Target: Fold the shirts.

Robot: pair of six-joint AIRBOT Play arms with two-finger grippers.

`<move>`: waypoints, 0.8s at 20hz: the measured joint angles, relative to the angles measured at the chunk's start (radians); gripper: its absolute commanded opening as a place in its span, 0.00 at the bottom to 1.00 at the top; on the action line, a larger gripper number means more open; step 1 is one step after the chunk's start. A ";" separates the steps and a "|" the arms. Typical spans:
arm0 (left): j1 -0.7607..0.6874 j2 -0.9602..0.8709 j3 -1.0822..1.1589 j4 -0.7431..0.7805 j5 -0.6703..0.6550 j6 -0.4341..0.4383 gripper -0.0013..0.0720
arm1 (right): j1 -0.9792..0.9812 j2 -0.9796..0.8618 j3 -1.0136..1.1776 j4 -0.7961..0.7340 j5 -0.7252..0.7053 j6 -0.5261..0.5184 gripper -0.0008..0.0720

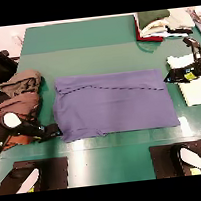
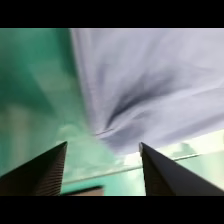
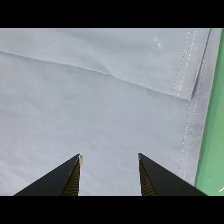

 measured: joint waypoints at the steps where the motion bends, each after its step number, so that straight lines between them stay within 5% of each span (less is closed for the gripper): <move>1: 0.000 0.009 -0.027 -0.035 0.027 0.007 0.74 | 0.000 0.008 -0.003 0.000 -0.001 0.000 0.57; 5: -0.027 0.024 -0.078 -0.120 0.105 0.021 0.73 | 0.000 0.024 -0.006 0.000 -0.002 0.000 0.57; 8: -0.075 0.026 -0.091 -0.138 0.134 0.022 0.12 | -0.003 0.027 -0.008 0.000 -0.002 0.000 0.57; 9: -0.085 0.027 -0.092 -0.144 0.143 0.021 0.05 | -0.009 0.028 -0.008 0.000 0.003 0.000 0.57; 13: -0.102 0.028 -0.047 -0.127 0.129 0.024 0.05 | -0.096 0.030 -0.035 -0.017 0.058 -0.004 0.58; 14: -0.105 0.029 -0.023 -0.113 0.116 0.025 0.05 | -0.134 0.030 -0.058 -0.034 0.076 -0.005 0.62; 15: -0.106 0.029 0.001 -0.105 0.105 0.025 0.05 | -0.180 0.030 -0.090 -0.056 0.094 -0.005 0.80; 16: -0.107 0.030 0.025 -0.097 0.097 0.026 0.05 | -0.228 0.030 -0.129 -0.077 0.109 -0.008 0.81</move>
